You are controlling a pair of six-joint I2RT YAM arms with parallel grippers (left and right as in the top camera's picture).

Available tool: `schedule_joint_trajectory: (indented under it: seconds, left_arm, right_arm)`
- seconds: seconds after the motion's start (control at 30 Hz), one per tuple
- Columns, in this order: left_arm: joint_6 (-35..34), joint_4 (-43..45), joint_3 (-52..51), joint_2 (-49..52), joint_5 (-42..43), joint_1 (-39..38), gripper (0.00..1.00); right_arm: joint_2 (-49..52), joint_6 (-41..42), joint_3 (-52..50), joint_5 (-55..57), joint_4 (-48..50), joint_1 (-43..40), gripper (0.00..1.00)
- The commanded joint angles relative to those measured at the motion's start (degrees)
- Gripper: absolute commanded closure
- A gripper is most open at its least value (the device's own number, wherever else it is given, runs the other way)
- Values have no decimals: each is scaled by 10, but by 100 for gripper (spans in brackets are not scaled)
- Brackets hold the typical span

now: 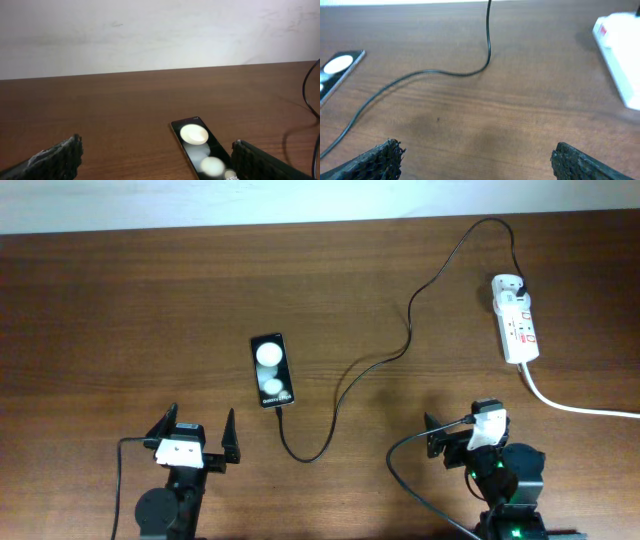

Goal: Plug charger to phone and switch on socket

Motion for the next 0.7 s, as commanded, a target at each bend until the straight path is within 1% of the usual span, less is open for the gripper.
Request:
schedule_joint_trajectory:
  seconds: [0.0, 0.23, 0.27, 0.33, 0.5, 0.67]
  left_arm:
    - [7, -3, -1, -4, -6, 0, 1]
    - [7, -3, -1, -4, -6, 0, 1]
    - [7, -3, -1, -4, -6, 0, 1]
    - [7, -3, -1, -4, -6, 0, 1]
    - [7, -3, -1, -4, -6, 0, 1]
    - [7, -3, -1, -4, -6, 0, 1]
  right_arm:
    - [-45, -6, -3, 7, -5, 2, 1]
    - [-149, -6, -3, 6, -6, 3, 1]
    - [-174, -6, -3, 10, -6, 13, 1]
    - [-192, -6, -3, 23, -7, 26, 1]
    - [-197, -6, -3, 91, -12, 58, 1]
    - [-197, -6, -3, 95, -12, 58, 1]
